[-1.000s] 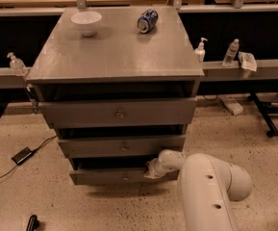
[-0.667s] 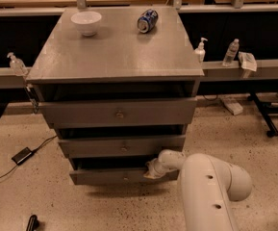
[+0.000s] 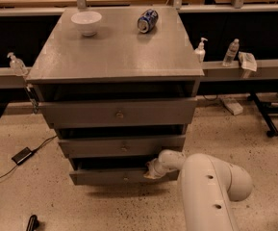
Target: Open bottom drawer
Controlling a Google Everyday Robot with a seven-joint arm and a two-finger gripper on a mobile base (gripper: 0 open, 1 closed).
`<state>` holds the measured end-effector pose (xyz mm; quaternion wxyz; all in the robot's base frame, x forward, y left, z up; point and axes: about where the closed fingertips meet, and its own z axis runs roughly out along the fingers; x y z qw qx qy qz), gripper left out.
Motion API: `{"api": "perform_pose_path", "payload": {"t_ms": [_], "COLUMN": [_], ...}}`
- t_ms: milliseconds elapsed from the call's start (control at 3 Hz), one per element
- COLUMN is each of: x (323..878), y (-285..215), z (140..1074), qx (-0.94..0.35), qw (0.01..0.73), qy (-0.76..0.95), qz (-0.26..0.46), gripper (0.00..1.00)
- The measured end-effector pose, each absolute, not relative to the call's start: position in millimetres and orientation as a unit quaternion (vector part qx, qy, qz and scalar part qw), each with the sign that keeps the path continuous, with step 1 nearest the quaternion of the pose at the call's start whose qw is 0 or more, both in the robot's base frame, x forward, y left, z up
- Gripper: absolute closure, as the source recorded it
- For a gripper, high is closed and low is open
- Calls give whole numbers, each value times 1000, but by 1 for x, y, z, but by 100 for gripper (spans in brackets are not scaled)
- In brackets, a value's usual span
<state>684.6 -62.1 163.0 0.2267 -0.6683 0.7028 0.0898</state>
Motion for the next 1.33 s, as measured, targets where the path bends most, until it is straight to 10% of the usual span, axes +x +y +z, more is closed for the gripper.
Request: {"api": "perform_pose_path", "payload": {"t_ms": [667, 1333], "x": [684, 674], "y": [-62, -60], "z": [163, 161], "qx": [-668, -671], "qw": [227, 224], "qy": [703, 699], "qz": [90, 103], "gripper": [10, 0]}}
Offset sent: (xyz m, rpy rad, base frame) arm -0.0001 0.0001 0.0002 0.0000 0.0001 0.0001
